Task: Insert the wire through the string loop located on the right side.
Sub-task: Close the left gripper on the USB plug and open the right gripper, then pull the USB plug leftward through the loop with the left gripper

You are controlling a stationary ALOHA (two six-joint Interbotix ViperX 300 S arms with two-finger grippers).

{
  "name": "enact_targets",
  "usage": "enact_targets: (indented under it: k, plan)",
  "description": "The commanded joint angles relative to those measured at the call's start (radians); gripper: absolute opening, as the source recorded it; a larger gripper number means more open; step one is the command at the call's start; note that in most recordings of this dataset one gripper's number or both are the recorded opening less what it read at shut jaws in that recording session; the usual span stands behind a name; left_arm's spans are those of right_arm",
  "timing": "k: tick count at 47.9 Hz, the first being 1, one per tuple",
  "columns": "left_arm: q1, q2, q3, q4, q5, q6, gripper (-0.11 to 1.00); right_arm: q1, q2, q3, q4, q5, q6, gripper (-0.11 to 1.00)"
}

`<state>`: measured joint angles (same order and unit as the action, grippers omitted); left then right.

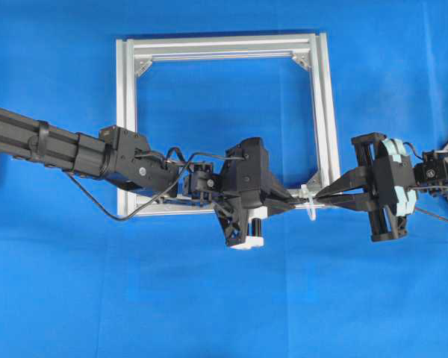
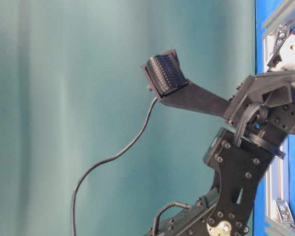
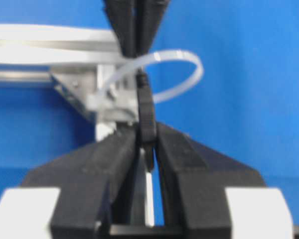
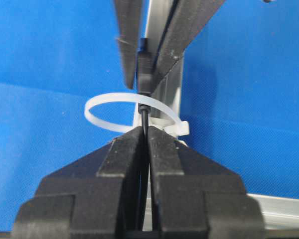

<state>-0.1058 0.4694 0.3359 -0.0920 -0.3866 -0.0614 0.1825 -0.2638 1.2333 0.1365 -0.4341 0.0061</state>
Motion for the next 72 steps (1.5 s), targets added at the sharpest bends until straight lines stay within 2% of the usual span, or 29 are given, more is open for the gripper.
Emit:
enact_targets:
  k: [1, 24, 27, 32, 42, 46, 53, 60, 72]
  plan:
    - [-0.005, -0.023, -0.021, 0.003, -0.02, 0.003, 0.07, -0.003, -0.006, -0.017, 0.0, -0.005, -0.002, -0.03]
    - [-0.005, -0.021, -0.021, 0.003, -0.02, 0.003, 0.07, -0.003, -0.006, -0.018, -0.002, 0.021, -0.008, -0.03]
    - [-0.006, -0.023, -0.021, 0.003, -0.02, 0.003, 0.07, -0.003, -0.006, -0.018, -0.002, 0.02, -0.008, 0.01]
    - [-0.006, -0.023, -0.021, 0.003, -0.02, 0.003, 0.07, -0.003, -0.006, -0.018, -0.002, 0.02, -0.006, 0.2]
    - [-0.008, -0.023, -0.018, 0.003, -0.02, 0.003, 0.07, -0.006, -0.005, -0.018, 0.0, 0.015, -0.008, 0.81]
    - [-0.008, -0.025, -0.015, 0.003, -0.02, 0.003, 0.07, -0.006, -0.006, -0.02, 0.0, 0.017, -0.008, 0.96]
    - [-0.009, -0.035, -0.003, 0.003, -0.02, 0.003, 0.07, -0.006, -0.006, -0.018, -0.002, 0.017, -0.008, 0.96]
    - [-0.014, -0.078, 0.054, 0.003, -0.02, 0.003, 0.07, -0.006, -0.006, -0.018, 0.0, 0.017, -0.011, 0.96]
    - [-0.035, -0.241, 0.267, 0.003, -0.048, 0.0, 0.07, -0.006, -0.006, -0.02, -0.002, 0.021, -0.014, 0.96]
